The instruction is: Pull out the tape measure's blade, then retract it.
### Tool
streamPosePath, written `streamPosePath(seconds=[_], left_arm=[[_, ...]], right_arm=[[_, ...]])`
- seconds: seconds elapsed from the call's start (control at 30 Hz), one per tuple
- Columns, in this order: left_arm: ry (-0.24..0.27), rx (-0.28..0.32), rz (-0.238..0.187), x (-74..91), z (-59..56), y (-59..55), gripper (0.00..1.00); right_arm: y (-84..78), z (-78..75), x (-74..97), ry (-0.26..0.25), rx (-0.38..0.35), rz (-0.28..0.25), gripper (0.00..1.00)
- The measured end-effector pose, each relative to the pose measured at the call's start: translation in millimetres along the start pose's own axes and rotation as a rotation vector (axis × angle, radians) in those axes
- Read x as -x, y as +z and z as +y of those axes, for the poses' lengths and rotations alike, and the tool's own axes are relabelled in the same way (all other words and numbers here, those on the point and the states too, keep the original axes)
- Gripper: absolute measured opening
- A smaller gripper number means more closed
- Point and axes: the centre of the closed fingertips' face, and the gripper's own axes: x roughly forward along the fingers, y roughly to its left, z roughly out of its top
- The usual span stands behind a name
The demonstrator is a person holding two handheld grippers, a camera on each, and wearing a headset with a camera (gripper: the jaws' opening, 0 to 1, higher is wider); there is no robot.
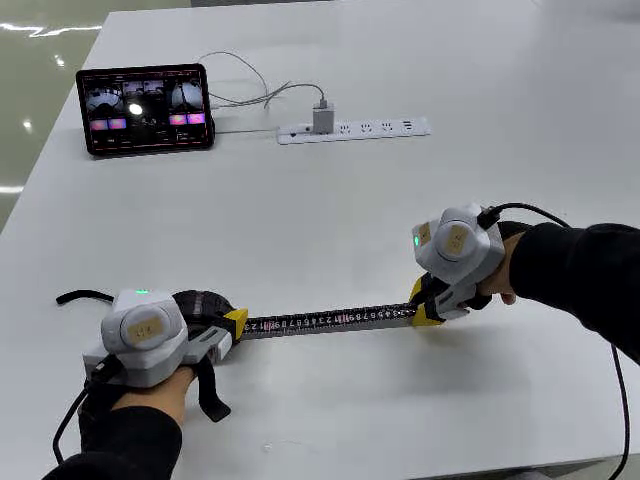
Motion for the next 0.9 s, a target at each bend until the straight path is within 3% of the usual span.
streamPosePath(seconds=[0.9], left_arm=[[0.001, 0.006, 0.019, -1.8, 1.0, -2.7, 0.61]], right_arm=[[6.3, 0.8, -2.8, -0.021, -0.013, 0.003, 0.09]])
